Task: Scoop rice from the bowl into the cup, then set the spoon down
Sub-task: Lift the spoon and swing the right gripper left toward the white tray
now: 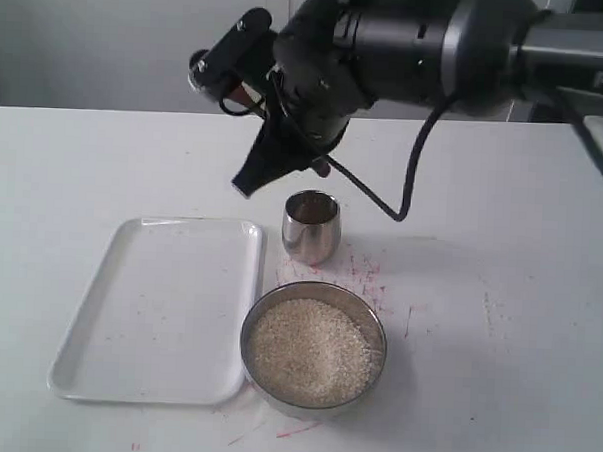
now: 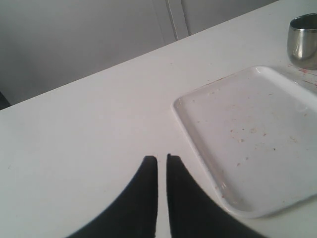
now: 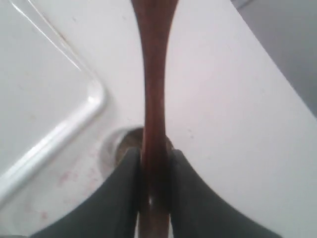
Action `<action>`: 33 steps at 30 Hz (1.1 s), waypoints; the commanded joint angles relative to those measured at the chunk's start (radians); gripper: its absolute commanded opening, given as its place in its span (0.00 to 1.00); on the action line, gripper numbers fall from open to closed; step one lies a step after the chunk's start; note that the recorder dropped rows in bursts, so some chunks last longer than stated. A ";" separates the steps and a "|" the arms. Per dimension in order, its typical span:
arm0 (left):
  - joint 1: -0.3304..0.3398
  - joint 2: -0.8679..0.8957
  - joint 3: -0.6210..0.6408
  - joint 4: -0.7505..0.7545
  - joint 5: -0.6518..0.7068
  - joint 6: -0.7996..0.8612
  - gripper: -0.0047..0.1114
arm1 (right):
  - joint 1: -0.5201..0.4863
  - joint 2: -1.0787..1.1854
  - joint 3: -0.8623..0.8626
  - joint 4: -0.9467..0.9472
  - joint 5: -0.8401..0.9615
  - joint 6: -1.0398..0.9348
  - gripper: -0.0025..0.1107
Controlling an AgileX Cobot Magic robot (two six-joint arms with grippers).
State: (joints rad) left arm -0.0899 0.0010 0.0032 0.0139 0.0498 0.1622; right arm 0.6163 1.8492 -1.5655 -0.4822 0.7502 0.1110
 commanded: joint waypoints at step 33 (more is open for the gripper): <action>-0.003 -0.001 -0.003 -0.005 -0.004 0.002 0.16 | 0.060 -0.088 0.008 1.170 -0.175 0.090 0.02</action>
State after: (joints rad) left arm -0.0899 0.0010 0.0032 0.0139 0.0498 0.1622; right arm 0.6756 1.7460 -1.5657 0.6814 0.5899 0.1796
